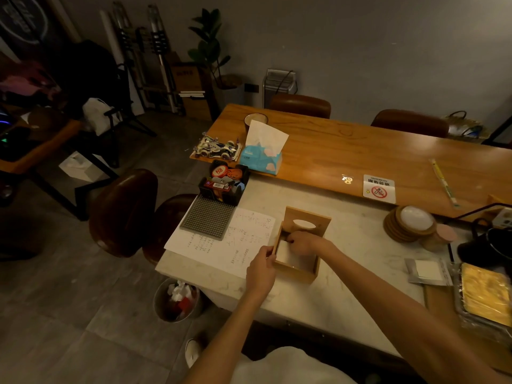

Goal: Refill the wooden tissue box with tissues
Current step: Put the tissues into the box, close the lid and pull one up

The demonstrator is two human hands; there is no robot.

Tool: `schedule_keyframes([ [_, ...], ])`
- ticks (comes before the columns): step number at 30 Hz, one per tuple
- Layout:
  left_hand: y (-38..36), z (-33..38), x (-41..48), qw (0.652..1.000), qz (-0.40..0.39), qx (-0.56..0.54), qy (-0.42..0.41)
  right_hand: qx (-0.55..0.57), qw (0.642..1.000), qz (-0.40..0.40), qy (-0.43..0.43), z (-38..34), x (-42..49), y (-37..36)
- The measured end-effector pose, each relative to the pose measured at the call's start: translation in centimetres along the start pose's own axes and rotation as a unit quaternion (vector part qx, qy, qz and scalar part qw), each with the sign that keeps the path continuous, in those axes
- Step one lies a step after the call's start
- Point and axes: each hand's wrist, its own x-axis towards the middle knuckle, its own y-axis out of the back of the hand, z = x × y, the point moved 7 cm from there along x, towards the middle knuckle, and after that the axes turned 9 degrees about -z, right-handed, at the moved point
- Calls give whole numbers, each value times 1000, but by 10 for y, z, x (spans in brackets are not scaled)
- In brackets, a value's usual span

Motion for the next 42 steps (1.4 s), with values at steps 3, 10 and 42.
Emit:
schedule_keyframes([
  [3, 3, -1, 0, 1000, -11, 6, 15, 15, 1000, 9, 24, -4, -6, 4],
  [10, 8, 18, 9, 985, -98, 135, -53, 84, 986, 123, 76, 0, -42, -1],
  [42, -32, 9, 28, 907, -247, 328, 92, 21, 996, 52, -71, 44, -47, -52],
])
